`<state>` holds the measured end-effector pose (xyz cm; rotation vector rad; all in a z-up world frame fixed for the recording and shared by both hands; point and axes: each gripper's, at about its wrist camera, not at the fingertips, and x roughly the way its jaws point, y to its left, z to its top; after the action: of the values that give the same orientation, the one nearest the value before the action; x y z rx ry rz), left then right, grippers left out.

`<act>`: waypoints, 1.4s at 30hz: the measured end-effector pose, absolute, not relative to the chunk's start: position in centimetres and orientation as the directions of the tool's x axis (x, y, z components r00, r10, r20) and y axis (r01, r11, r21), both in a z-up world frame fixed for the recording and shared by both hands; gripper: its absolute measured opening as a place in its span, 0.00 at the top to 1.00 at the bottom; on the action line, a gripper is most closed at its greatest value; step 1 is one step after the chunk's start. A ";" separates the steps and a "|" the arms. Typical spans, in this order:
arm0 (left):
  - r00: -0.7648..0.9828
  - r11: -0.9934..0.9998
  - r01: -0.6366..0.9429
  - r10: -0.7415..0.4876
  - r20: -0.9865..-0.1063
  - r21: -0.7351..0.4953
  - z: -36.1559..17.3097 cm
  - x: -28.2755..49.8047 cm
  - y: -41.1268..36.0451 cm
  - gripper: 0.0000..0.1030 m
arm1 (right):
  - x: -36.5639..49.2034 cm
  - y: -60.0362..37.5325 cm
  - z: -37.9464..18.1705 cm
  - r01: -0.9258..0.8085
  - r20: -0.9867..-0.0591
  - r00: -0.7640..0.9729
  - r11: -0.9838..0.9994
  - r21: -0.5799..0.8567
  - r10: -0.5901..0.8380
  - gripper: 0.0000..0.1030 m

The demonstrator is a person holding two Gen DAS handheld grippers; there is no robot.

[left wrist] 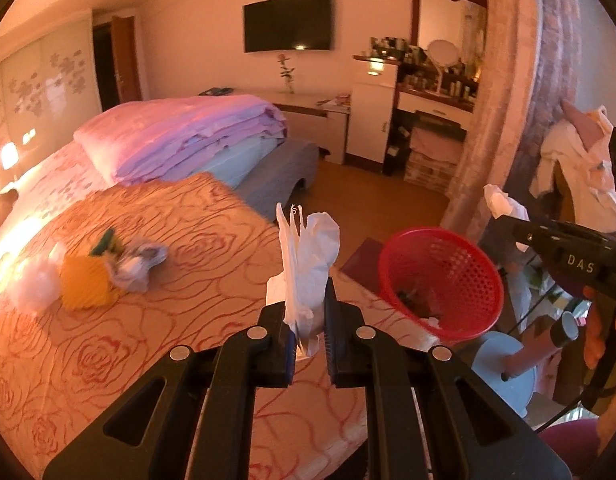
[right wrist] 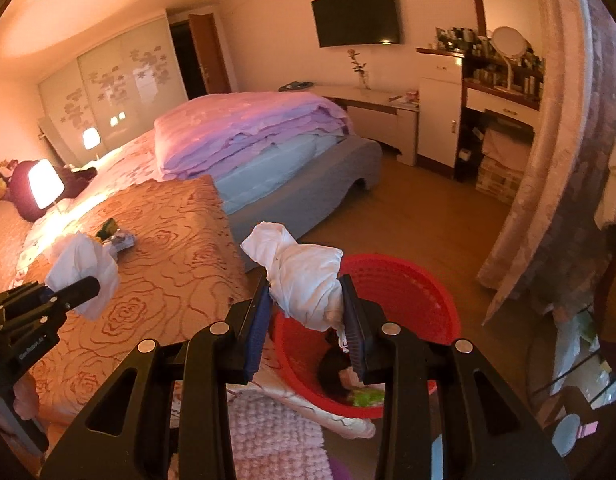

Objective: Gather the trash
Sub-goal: 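Carry the white napkin and white plastic bag toward the red basket with both tools, then open both tools to drop the napkin and white bag into the basket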

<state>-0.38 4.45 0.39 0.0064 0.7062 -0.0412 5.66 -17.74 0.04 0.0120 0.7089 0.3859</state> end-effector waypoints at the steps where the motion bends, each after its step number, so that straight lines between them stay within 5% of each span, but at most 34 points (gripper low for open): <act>1: 0.760 0.999 0.050 -0.042 -0.649 -0.006 0.4 -0.2 4.1 0.90 | 5.7 -17.9 0.0 -0.335 -0.633 0.693 0.931 0.142 0.346 0.67; 38: 0.527 0.927 0.370 -0.259 -0.810 -0.055 -8.0 9.1 -8.2 0.89 | 10.6 -23.0 -7.2 -0.148 -0.749 0.594 0.955 0.257 0.294 0.66; 42: 0.511 0.925 0.374 -0.264 -0.818 -0.065 -8.5 9.7 -8.2 0.79 | 10.9 -23.2 -7.8 -0.142 -0.758 0.582 0.955 0.261 0.294 0.60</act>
<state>9.68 -8.19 -8.49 0.1255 0.9613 -0.3854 10.89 -23.16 -7.81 0.1796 0.9155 0.2560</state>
